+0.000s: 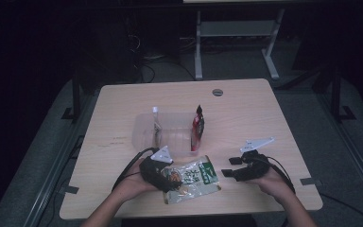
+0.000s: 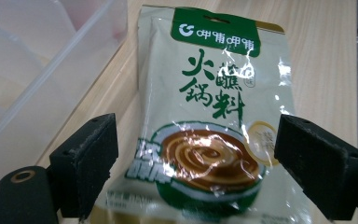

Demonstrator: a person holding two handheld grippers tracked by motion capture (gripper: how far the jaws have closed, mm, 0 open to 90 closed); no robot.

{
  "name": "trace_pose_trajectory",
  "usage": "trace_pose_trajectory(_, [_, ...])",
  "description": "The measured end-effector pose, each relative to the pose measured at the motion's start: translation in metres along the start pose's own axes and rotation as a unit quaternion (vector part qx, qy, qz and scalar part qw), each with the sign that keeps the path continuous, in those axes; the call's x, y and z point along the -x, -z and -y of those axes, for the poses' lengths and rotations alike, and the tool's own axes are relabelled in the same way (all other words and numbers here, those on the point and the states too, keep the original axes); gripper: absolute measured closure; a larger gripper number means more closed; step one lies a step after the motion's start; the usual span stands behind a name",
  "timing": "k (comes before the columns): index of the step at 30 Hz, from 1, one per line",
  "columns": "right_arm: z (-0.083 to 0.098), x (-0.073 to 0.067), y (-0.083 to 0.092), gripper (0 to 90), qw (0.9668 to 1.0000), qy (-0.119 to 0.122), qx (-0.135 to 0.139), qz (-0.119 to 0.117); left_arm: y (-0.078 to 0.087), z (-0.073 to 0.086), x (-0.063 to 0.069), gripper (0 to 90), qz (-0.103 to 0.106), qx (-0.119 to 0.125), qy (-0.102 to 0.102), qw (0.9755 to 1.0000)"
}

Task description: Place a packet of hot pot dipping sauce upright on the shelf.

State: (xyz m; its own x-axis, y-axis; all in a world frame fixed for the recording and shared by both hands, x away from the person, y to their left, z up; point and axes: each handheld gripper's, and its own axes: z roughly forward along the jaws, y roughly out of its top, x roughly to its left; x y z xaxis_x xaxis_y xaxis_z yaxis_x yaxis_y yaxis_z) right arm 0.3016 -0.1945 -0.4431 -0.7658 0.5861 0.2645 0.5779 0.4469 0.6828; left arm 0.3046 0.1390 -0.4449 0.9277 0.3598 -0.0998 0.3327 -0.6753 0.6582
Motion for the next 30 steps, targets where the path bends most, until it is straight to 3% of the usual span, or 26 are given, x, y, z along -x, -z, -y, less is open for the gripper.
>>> trace_pose_trajectory(7, [-0.001, 0.004, -0.008, 36.5, 0.9999, 0.006, -0.004, -0.013, -0.016, 0.004, -0.001, 13.1, 0.006, -0.036, -0.013, 0.9992])
trace_pose_trajectory(9, [-0.001, 0.003, -0.008, 36.3, 0.9999, 0.007, -0.003, -0.011, -0.017, 0.006, -0.001, 13.0, 0.012, -0.033, -0.002, 0.9994])
trace_pose_trajectory(19, [0.001, 0.006, -0.008, 36.0, 0.9998, 0.014, -0.007, -0.008, -0.017, 0.009, 0.003, 15.2, -0.005, -0.03, -0.025, 0.9992])
trace_pose_trajectory(22, [0.002, 0.006, -0.007, 36.0, 0.9999, 0.012, -0.005, -0.007, -0.015, 0.01, 0.004, 22.5, -0.01, -0.026, -0.029, 0.9992])
trace_pose_trajectory(30, [0.001, 0.006, -0.006, 36.1, 0.9999, 0.013, -0.002, -0.006, -0.01, 0.012, 0.003, 53.1, -0.033, -0.015, -0.031, 0.9989])
